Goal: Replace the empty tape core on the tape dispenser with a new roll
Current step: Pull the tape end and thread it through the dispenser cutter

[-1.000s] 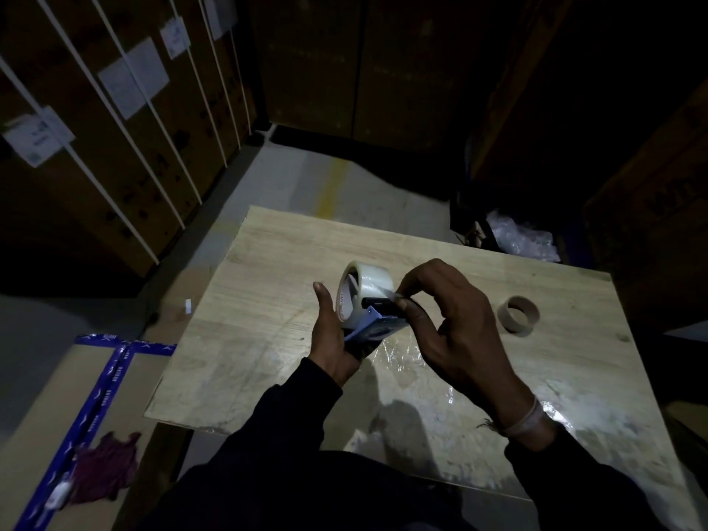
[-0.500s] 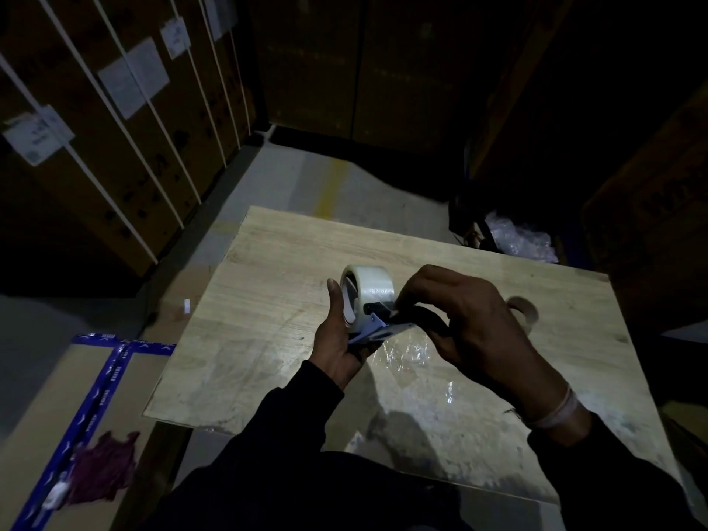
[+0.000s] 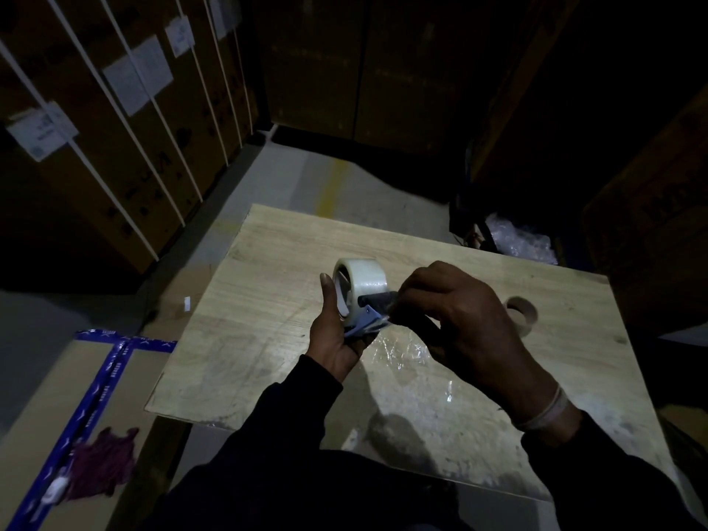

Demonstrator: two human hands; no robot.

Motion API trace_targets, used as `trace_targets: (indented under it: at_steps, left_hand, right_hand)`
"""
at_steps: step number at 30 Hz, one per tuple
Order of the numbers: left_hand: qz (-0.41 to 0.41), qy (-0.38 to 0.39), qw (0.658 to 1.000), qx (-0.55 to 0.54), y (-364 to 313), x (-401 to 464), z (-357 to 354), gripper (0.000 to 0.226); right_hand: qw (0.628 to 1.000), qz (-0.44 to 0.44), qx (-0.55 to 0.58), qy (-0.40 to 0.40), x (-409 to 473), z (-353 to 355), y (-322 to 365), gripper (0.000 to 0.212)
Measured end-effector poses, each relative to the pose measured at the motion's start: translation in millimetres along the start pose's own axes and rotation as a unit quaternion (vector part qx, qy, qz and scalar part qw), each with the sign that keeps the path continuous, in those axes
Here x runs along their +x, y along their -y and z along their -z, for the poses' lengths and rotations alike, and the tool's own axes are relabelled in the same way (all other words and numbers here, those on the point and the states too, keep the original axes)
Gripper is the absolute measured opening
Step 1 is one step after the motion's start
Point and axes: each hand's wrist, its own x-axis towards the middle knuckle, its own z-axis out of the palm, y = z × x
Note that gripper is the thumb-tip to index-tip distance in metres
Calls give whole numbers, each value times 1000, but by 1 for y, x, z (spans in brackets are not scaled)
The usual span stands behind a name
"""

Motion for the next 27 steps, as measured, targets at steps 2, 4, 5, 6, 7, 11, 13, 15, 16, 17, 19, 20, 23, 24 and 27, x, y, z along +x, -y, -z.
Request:
trace_targets:
  at_steps: [2,4,5,6,7,11,13,15,16,17,19,20,23,24,27]
  left_hand:
    - [0,-3,1000,-7,-1,-1,0,84]
    - [3,7,1000,-23,-3,-1,1,84]
    - [5,12,1000,-28,-4,-2,1,85]
    - [8,17,999,-33,-5,-3,1,86]
    - [9,18,999,-37,-5,-1,2,85]
    - [17,14,999,-23,-6,-1,4,83]
    - [17,6,1000,2,-6,-1,4,86]
    - [19,10,1000,17,-6,-2,2,97]
    - [21,11,1000,19,-7,-2,2,105]
    - [21,9,999,22,-7,-2,2,110]
    - [9,11,1000,27,-10,-4,-1,100]
    - [-2,2,999,33,-11,-5,-2,91]
    - [-26,-26,997,66,-12,-9,-2,85]
    - [-30,-30,997,70,-12,-10,-3,90]
    - [-48,-37,995,80,-10,-16,-9,85]
  right_hand:
    - [999,0,-16,-28,-4,-5,3,2]
    - [999,-7,-20,-43,-9,-9,6,10]
    - [999,-12,-16,-46,-11,-10,8,15]
    - [999,-19,-6,-48,-11,-10,8,18]
    - [999,-26,8,-47,-12,-9,8,18]
    - [996,-48,69,-7,-5,-3,-1,15]
    - [994,-51,97,9,0,0,-6,18]
    - [993,-44,105,18,3,2,-9,19]
    - [994,-38,98,21,4,2,-9,15]
    - [996,-32,87,22,3,1,-10,10]
    - [998,-23,62,12,1,-2,-10,10]
    - [998,-20,55,3,-1,-4,-10,11]
    - [998,-29,39,-49,-6,-11,-11,7]
    - [995,-47,38,-75,-8,-13,-12,7]
    - [979,-120,35,-159,-14,-24,-14,8]
